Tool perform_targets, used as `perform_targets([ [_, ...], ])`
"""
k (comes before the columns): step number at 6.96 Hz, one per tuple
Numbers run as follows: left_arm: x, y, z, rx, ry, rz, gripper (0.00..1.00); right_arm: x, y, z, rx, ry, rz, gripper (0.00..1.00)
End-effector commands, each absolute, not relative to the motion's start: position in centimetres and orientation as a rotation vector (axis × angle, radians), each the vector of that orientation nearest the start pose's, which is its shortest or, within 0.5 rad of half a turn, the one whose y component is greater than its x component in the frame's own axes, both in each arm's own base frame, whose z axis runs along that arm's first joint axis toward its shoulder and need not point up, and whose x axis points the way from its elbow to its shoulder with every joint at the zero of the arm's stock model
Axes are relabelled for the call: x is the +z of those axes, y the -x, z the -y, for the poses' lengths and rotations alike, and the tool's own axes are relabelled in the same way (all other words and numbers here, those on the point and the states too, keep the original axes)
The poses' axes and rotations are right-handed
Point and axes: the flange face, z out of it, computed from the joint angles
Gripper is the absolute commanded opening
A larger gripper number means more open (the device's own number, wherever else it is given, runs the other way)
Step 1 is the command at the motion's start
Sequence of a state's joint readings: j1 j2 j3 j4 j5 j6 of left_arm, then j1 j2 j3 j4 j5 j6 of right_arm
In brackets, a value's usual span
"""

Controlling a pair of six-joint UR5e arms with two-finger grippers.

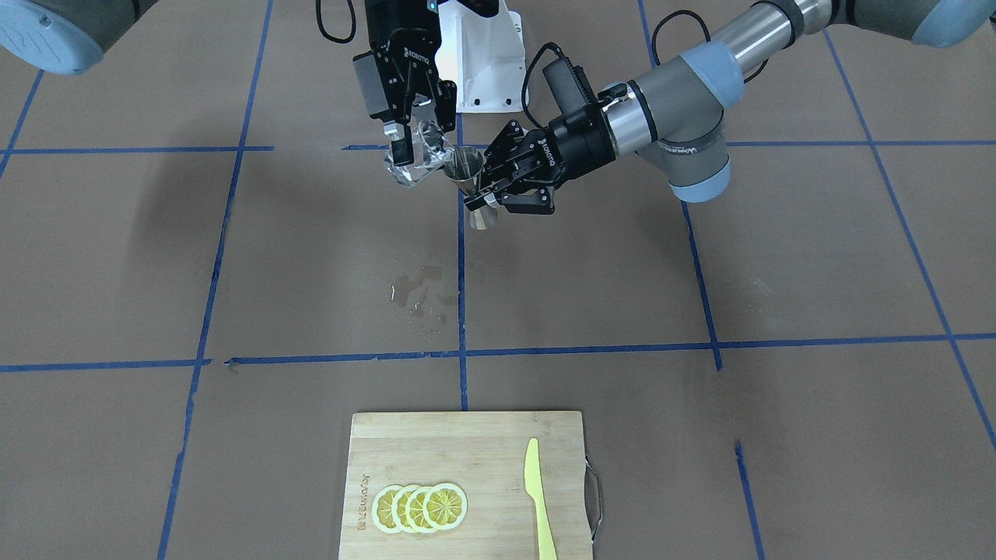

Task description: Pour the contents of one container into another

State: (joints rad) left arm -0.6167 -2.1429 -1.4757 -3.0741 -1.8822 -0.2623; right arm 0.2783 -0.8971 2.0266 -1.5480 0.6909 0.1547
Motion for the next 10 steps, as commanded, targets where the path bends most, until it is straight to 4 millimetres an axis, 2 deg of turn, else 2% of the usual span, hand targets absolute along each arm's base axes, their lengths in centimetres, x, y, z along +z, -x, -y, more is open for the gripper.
perform_targets([
  [1,21.05,-45.11,44.58,0.751,-1.545,-1.330,0.00,7.33,45.53,34.65,-0.495,-1.321,0.091,0.00],
  [10,21.15,-45.10,44.57,0.751,-1.544,-1.329,0.00,6.77,45.62,34.57,-0.602,-1.326,-0.058,0.00],
])
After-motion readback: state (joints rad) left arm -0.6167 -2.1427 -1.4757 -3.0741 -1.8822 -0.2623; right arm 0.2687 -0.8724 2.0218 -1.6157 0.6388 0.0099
